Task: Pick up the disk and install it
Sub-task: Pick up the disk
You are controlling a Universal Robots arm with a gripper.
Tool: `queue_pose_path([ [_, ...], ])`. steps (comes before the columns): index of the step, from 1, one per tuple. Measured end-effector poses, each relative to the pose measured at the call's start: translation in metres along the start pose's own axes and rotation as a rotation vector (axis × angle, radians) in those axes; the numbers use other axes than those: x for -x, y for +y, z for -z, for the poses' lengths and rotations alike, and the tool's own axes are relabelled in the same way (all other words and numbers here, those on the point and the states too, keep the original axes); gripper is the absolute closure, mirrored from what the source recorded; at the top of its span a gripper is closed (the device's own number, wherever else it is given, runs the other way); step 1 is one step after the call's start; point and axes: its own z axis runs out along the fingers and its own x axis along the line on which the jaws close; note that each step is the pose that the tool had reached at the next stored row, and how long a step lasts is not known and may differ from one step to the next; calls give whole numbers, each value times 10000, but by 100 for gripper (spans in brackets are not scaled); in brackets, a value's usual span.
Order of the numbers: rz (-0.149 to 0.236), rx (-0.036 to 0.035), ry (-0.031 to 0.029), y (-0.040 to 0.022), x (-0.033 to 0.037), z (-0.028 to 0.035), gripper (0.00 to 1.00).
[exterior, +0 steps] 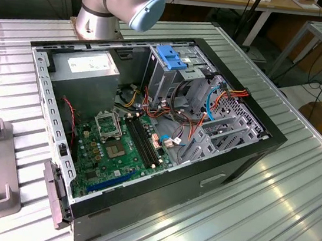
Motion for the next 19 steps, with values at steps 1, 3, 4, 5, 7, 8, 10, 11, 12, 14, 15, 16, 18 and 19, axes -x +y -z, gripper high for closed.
queue_pose_path([
  [1,0,-1,0,-10,0,0,63],
  [3,0,0,0,-22,1,0,63],
  [4,0,0,0,-28,1,0,63],
  [5,0,0,0,-32,1,0,63],
  [7,0,-1,0,-42,2,0,63],
  [8,0,-1,-1,-49,2,0,63],
  [10,1,-1,0,-57,2,0,63],
  [11,0,-1,-1,-60,2,-1,63],
  [12,0,0,0,-65,3,0,63],
  [14,0,-2,-1,-78,3,-1,63],
  [15,0,-1,-1,-83,3,0,63],
  [16,1,0,0,-89,3,0,63],
  [18,1,-1,-1,-109,4,0,63],
  [19,0,-1,-1,-117,4,0,63],
])
